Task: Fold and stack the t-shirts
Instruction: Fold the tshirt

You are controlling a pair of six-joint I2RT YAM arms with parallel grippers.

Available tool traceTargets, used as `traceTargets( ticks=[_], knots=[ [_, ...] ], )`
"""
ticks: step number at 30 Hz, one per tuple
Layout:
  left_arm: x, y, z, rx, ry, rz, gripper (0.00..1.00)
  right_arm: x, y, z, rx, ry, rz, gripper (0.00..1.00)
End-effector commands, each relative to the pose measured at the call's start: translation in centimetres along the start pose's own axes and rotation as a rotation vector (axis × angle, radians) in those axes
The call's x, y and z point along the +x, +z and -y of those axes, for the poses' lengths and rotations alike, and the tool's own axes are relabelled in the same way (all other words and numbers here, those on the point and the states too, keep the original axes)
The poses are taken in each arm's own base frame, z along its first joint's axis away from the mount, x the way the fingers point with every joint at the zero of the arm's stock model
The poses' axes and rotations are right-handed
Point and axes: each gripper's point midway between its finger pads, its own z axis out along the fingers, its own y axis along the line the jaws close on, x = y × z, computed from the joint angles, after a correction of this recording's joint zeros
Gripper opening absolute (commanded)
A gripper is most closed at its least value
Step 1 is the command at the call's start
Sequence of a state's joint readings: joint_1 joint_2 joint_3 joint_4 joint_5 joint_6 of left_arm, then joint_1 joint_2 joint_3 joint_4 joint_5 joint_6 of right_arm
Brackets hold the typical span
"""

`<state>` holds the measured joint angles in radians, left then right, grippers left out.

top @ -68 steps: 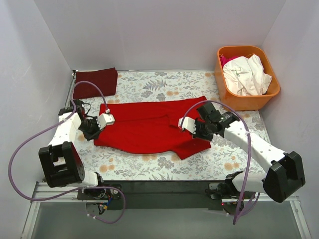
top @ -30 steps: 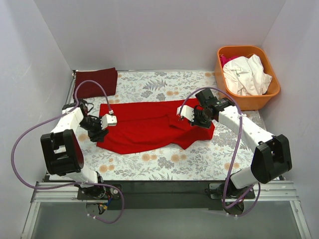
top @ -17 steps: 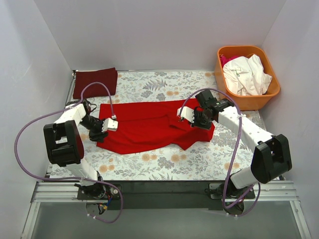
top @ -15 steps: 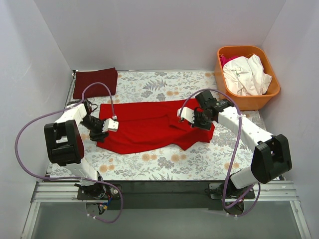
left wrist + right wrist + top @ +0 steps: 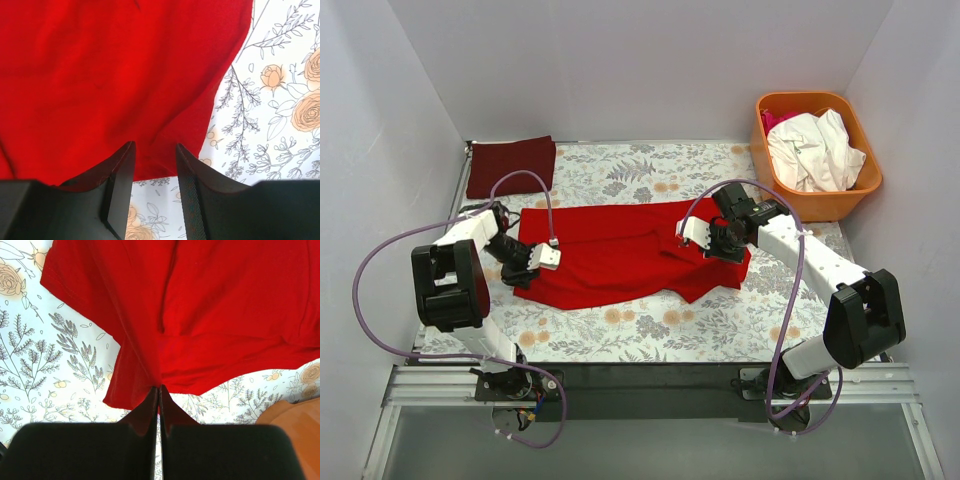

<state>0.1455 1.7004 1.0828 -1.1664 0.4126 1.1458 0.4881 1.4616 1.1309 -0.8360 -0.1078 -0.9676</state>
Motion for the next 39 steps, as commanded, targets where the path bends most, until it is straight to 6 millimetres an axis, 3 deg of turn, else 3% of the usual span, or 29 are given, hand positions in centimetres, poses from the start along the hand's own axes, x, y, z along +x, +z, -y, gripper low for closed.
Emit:
traceTargets(
  ticks=[1,8,24,31,39],
  knots=[
    [0.4,0.5,0.9,0.031,0.028,-0.019,0.36,0.2,-0.1,-0.2,-0.01,-0.008,-0.005,0.01],
    [0.9,0.8,1.7,0.052,0.025,-0.042,0.35,0.4,0.0,-0.4,-0.015,-0.002,-0.01,0.01],
    [0.3,-0.7,3.4,0.065,0.01,-0.065,0.03,0.4,-0.1,-0.5,-0.011,-0.004,-0.009,0.01],
    [-1.2,-2.8,2.7,0.001,-0.013,-0.035,0.0,0.2,-0.5,-0.2,0.002,-0.005,-0.004,0.01],
    [-2.0,-5.4,-0.3,-0.198,-0.117,0.004,0.0,-0.3,-1.5,0.7,0.043,-0.008,0.006,0.01]
  ],
)
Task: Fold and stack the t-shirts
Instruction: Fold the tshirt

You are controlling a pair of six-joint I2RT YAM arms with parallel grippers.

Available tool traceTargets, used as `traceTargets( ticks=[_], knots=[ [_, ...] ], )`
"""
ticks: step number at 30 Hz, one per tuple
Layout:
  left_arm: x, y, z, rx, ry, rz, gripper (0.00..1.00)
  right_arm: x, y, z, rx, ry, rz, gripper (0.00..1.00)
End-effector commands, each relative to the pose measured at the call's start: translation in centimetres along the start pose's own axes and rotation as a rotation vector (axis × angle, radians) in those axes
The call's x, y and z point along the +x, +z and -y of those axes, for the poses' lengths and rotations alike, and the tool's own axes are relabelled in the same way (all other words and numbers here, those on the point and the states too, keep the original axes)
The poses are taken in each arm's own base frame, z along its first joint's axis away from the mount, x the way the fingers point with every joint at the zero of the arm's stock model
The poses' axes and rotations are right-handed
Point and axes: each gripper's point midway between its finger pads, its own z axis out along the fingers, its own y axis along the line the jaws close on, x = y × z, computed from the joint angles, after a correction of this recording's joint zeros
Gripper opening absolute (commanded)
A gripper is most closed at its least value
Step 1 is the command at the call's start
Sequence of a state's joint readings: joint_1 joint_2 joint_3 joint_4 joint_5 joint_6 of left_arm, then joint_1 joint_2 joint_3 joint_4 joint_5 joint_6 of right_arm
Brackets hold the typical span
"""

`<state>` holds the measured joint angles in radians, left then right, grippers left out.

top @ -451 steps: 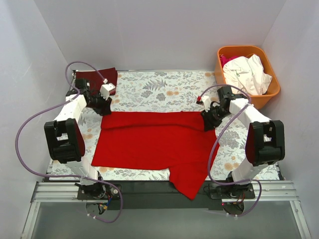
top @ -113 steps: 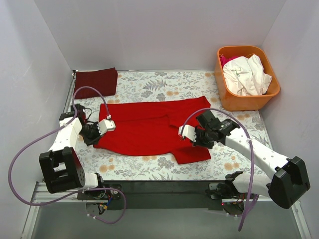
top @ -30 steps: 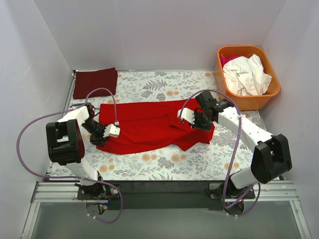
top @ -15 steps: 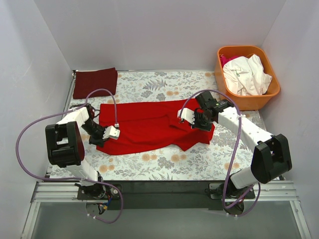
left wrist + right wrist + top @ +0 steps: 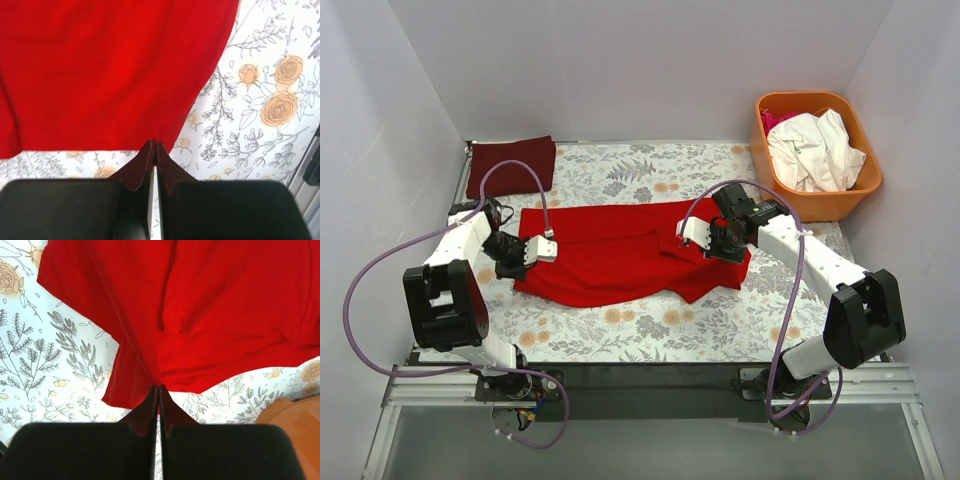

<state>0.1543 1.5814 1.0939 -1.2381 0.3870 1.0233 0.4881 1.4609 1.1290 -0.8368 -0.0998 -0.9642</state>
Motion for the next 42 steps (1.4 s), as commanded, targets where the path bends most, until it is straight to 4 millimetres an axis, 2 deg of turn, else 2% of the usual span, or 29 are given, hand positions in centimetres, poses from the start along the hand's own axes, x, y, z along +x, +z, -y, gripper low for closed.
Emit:
traceTargets(
  ticks=[1,6,12,19,27,35,42],
  knots=[
    [-1.7,-2.7,-2.3,-0.172,-0.012,0.062,0.0,-0.7,-1.8,1.0,0.052,-0.012,0.02,0.01],
    [-1.6,-3.6,-3.2,-0.215,-0.086,0.081,0.0,-1.2,-2.8,1.7,0.078,-0.013,0.025,0.01],
    [-1.2,-5.5,-5.5,-0.291,-0.174,0.164,0.0,-1.4,-3.4,2.8,0.106,-0.034,0.015,0.01],
    [-0.5,-6.8,-7.3,-0.37,-0.226,0.221,0.0,-2.0,-2.9,4.7,0.112,-0.073,-0.014,0.01],
    [0.2,-6.7,-8.8,-0.422,-0.294,0.262,0.0,-2.7,-2.5,7.3,0.13,-0.14,-0.038,0.01],
    [1.2,-5.8,-10.0,-0.446,-0.323,0.258,0.0,-2.4,-1.9,9.9,0.147,-0.164,-0.084,0.01],
    [2.0,-5.1,-11.2,-0.469,-0.345,0.256,0.0,-2.2,-0.5,11.4,0.131,-0.161,-0.102,0.01]
  ],
)
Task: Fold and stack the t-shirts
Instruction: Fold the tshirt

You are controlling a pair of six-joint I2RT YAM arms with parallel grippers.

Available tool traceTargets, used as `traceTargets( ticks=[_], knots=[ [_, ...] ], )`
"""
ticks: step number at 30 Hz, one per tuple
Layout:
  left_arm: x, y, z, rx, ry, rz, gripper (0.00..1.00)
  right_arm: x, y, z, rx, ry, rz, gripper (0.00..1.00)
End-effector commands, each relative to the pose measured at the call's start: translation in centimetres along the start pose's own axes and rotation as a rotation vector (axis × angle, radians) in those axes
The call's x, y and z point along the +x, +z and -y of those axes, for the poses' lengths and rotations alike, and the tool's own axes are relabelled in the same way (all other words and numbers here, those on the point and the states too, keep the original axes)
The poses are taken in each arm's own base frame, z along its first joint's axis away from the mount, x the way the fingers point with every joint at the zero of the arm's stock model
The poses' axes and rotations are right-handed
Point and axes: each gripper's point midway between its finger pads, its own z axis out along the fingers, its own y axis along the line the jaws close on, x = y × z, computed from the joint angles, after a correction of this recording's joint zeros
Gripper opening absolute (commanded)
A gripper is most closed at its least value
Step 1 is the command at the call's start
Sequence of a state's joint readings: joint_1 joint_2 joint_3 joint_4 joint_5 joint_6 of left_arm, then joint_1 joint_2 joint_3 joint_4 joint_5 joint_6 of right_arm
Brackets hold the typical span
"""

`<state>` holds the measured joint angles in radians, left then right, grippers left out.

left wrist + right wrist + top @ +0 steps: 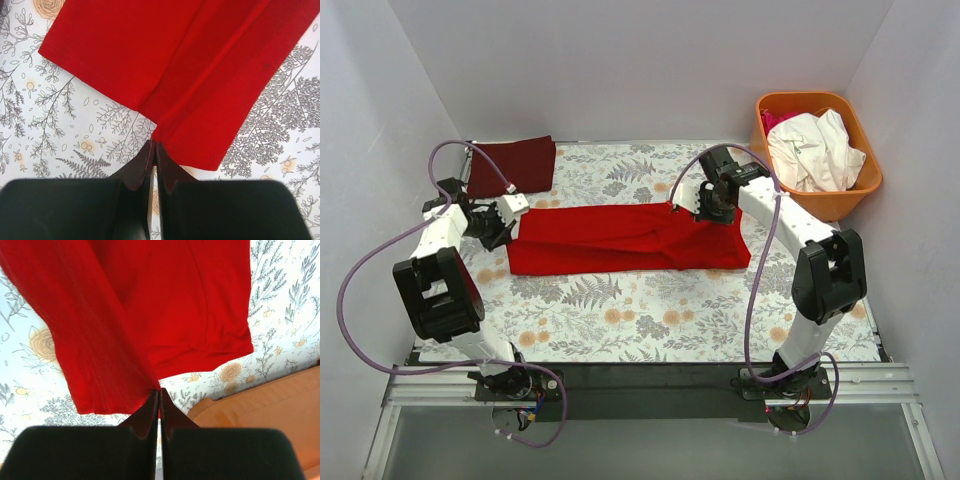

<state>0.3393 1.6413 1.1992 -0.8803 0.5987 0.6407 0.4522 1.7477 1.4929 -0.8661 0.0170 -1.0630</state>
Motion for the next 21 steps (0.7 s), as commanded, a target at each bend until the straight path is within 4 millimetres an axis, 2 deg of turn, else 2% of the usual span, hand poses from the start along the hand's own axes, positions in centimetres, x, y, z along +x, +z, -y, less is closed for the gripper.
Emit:
traceTargets(
  ticks=[1,15,21],
  knots=[
    [-0.2,0.2,-1.2,-0.041,-0.007,0.026,0.0,0.0,-0.5,2.0,0.025,-0.094,-0.015,0.01],
    [1.1,1.6,-1.9,-0.038,-0.019,0.004,0.0,-0.5,1.4,3.8,0.015,-0.11,-0.028,0.01],
    [1.6,2.2,-2.0,-0.037,-0.029,-0.007,0.0,-0.4,2.4,3.8,-0.001,-0.116,-0.037,0.01]
  ],
)
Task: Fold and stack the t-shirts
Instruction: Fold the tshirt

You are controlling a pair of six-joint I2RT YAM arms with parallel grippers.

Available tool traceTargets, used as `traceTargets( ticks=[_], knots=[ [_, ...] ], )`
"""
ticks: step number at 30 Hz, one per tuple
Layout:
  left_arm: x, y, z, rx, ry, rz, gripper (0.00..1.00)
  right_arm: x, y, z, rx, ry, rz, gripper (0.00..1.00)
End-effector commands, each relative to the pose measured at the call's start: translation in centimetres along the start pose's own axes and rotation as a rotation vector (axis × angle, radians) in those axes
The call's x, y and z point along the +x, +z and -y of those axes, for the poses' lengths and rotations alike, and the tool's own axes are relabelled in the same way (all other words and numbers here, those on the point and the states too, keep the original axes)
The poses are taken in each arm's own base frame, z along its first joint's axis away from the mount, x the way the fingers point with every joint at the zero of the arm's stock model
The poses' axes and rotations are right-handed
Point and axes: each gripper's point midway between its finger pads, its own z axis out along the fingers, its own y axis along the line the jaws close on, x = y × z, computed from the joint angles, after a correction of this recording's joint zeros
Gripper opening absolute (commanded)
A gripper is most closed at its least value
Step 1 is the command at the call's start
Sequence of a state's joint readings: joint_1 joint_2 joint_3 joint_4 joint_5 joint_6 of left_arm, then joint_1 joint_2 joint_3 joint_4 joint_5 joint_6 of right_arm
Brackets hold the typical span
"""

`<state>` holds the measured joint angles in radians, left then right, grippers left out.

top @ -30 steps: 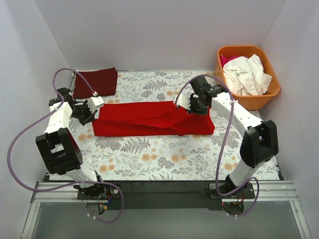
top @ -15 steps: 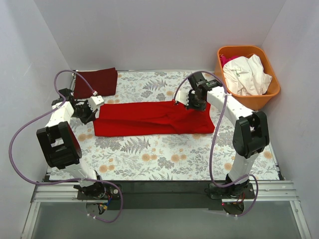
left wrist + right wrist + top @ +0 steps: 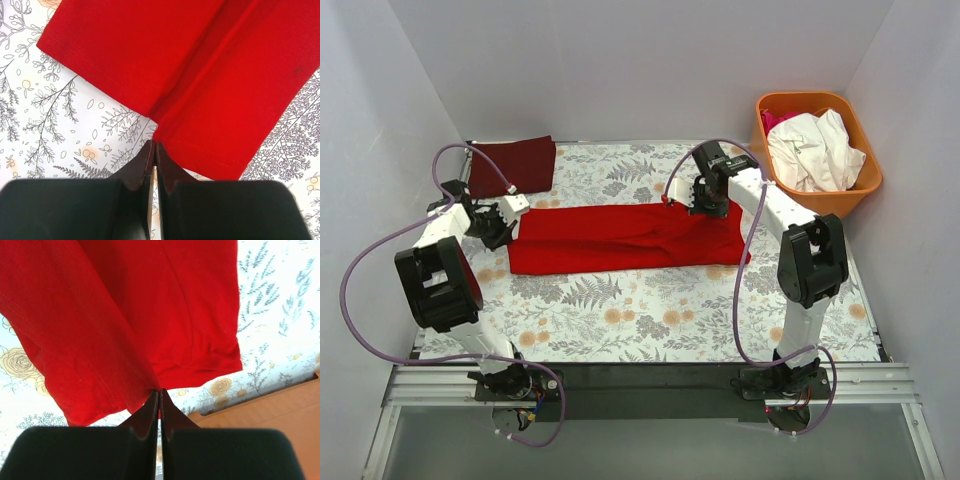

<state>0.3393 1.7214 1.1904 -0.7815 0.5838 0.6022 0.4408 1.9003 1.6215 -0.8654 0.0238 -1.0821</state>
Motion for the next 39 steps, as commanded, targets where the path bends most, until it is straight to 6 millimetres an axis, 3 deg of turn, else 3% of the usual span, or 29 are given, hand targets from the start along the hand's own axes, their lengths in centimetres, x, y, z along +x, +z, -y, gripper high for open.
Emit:
traceTargets(
  ticks=[1,15,29,39],
  knots=[
    [0.3,0.0,-0.7,-0.025,0.003,0.003,0.0,0.1,-0.4,1.3,0.015,-0.105,-0.019,0.01],
    [1.0,0.9,-1.1,-0.016,-0.007,-0.013,0.0,0.5,0.9,1.1,-0.011,-0.109,-0.039,0.01],
    [-0.3,1.6,-1.8,-0.011,0.012,-0.007,0.0,1.9,0.6,0.9,-0.015,-0.095,-0.055,0.01],
    [0.1,2.4,-2.3,-0.016,0.014,-0.025,0.0,2.1,1.5,1.3,-0.024,-0.087,-0.061,0.01]
  ],
)
